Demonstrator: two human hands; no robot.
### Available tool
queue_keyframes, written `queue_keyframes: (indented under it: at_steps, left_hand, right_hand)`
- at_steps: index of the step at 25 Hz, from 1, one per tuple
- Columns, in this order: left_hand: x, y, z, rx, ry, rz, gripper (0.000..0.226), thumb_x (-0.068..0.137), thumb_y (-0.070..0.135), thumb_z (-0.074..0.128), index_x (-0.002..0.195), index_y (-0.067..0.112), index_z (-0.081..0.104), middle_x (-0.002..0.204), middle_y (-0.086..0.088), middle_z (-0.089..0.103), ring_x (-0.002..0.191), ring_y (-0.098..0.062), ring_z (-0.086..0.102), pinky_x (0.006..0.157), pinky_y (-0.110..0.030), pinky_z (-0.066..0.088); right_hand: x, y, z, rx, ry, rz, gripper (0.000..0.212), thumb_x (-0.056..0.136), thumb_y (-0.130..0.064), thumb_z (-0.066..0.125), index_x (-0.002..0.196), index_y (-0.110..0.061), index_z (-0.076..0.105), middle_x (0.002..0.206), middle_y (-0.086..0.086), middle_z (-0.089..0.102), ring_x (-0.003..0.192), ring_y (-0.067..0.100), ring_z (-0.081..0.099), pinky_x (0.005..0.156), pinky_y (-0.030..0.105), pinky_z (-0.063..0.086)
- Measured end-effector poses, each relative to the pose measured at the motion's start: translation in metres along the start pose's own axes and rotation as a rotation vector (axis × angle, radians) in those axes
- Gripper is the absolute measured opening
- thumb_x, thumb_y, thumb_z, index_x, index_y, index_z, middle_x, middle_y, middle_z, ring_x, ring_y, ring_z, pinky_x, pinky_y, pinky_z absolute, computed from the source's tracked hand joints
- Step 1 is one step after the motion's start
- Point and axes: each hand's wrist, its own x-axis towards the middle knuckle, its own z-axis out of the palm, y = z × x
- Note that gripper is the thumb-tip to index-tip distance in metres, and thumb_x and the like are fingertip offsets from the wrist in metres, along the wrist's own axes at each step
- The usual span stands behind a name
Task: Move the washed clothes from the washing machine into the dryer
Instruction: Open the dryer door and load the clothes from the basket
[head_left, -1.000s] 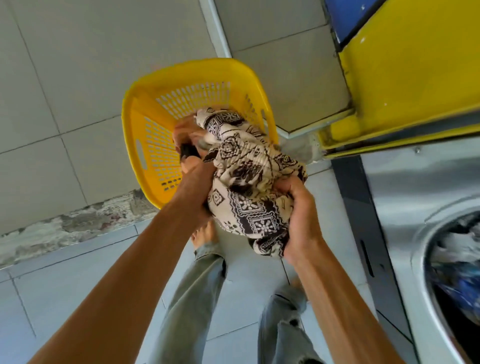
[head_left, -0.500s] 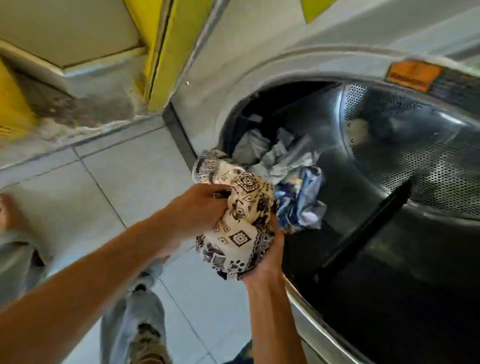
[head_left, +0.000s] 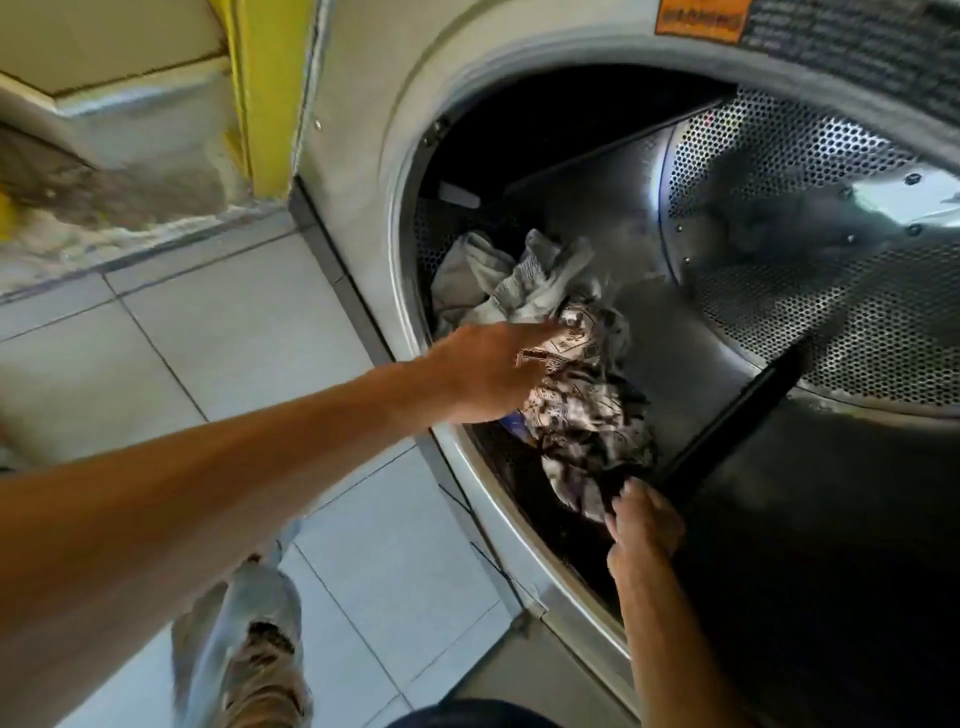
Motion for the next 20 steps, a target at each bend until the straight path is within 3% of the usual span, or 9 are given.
queue_keyframes:
  at_steps: [3, 7, 11, 13, 16, 18, 20]
  left_hand:
    - [-0.039, -0.066, -0.034, 0.075, 0.054, -0.157, 0.042, 0.103, 0.035, 0.035, 0.144, 0.042, 0.037, 0.148, 0.003, 0.047, 0.129, -0.021, 0.051, 0.104, -0.028, 0.036]
    - [-0.1, -0.126, -0.09, -0.022, 0.134, -0.348, 0.04, 0.102, 0.037, 0.038, 0.139, 0.049, 0.041, 0.142, 0.007, 0.052, 0.129, -0.017, 0.05, 0.103, -0.029, 0.035]
    - [-0.166, -0.184, -0.154, -0.146, 0.358, -0.49, 0.037, 0.098, 0.033, 0.044, 0.129, 0.05, 0.052, 0.125, 0.006, 0.065, 0.107, -0.018, 0.064, 0.078, -0.023, 0.046]
    - [-0.199, -0.212, -0.19, -0.245, 0.518, -0.559, 0.039, 0.096, 0.022, 0.045, 0.127, 0.043, 0.056, 0.114, 0.004, 0.069, 0.092, -0.02, 0.067, 0.063, -0.018, 0.047]
    - [-0.238, -0.252, -0.249, -0.37, 0.712, -0.631, 0.039, 0.095, 0.011, 0.046, 0.128, 0.028, 0.058, 0.104, -0.001, 0.067, 0.063, -0.009, 0.056, 0.044, -0.009, 0.04]
    - [-0.261, -0.287, -0.289, -0.403, 0.839, -0.676, 0.035, 0.092, 0.013, 0.048, 0.12, 0.029, 0.061, 0.101, -0.003, 0.069, 0.063, -0.013, 0.057, 0.053, -0.016, 0.052]
    - [-0.273, -0.327, -0.318, -0.425, 0.913, -0.722, 0.035, 0.082, 0.023, 0.049, 0.113, 0.036, 0.061, 0.1, -0.004, 0.071, 0.077, -0.024, 0.067, 0.073, -0.04, 0.061]
  right_hand:
    - [-0.059, -0.004, 0.063, -0.01, -0.194, -0.097, 0.011, 0.088, -0.017, 0.062, 0.095, -0.018, 0.071, 0.093, 0.007, 0.074, 0.088, 0.022, 0.071, 0.085, 0.044, 0.059]
    - [-0.189, -0.021, 0.161, -0.045, -0.489, -0.295, 0.008, 0.078, -0.024, 0.064, 0.082, -0.027, 0.07, 0.093, 0.003, 0.076, 0.086, 0.019, 0.073, 0.082, 0.046, 0.06]
    - [-0.311, -0.04, 0.234, -0.143, -0.731, -0.459, 0.012, 0.084, -0.02, 0.062, 0.09, -0.026, 0.07, 0.09, -0.005, 0.074, 0.085, 0.012, 0.071, 0.083, 0.033, 0.058]
    - [-0.364, -0.056, 0.261, -0.243, -0.8, -0.714, 0.014, 0.088, -0.015, 0.059, 0.094, -0.022, 0.07, 0.09, -0.006, 0.074, 0.083, 0.01, 0.069, 0.078, 0.023, 0.056]
    - [-0.425, -0.082, 0.311, -0.32, -0.891, -1.103, 0.012, 0.088, -0.016, 0.058, 0.094, -0.019, 0.068, 0.089, -0.002, 0.074, 0.082, 0.018, 0.07, 0.074, 0.037, 0.058]
    - [-0.459, -0.095, 0.351, -0.37, -0.962, -1.253, 0.013, 0.087, -0.018, 0.056, 0.095, -0.02, 0.066, 0.089, 0.001, 0.074, 0.083, 0.024, 0.07, 0.072, 0.041, 0.057]
    - [-0.489, -0.11, 0.385, -0.384, -1.006, -1.365, 0.017, 0.086, -0.02, 0.054, 0.099, -0.02, 0.067, 0.095, 0.003, 0.073, 0.09, 0.027, 0.069, 0.075, 0.037, 0.054]
